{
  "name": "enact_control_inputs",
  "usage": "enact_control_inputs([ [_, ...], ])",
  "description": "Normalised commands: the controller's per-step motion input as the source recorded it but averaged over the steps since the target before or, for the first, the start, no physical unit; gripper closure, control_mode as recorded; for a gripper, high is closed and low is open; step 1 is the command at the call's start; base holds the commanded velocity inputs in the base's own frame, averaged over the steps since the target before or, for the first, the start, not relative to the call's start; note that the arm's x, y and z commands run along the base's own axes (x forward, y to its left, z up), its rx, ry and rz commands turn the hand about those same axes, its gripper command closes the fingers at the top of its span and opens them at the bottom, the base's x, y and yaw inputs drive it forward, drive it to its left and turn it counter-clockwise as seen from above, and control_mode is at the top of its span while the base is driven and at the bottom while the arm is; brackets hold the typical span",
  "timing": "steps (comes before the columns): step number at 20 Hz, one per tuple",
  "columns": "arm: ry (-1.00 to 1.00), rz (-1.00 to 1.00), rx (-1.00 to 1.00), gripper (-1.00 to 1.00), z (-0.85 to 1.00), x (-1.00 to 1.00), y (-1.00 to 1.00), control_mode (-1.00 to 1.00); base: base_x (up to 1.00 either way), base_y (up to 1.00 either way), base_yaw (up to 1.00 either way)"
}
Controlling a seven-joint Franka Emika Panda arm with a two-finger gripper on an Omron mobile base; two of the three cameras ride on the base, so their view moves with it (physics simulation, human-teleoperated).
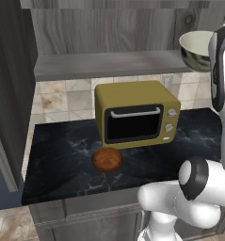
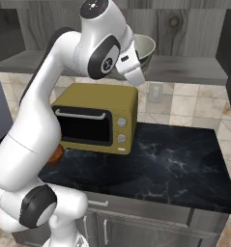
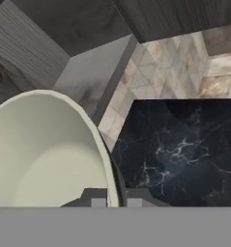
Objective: Pick up the bowls on the counter and stack them on top of one another in the open cabinet. Place the smaller bowl on top of the larger bowl.
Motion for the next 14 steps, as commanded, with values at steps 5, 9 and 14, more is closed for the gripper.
enact_control_inputs([
  [5,0.00,-0.02,0.04,1.00,0.00,0.29,0.03,-1.00,0.00,0.00,0.00],
  [9,0.00,-0.01,0.05,1.00,0.00,0.30,0.01,-1.00,0.00,0.00,0.00],
  [14,0.00,-0.01,0.07,1.00,0.00,0.30,0.00,-1.00,0.00,0.00,0.00],
])
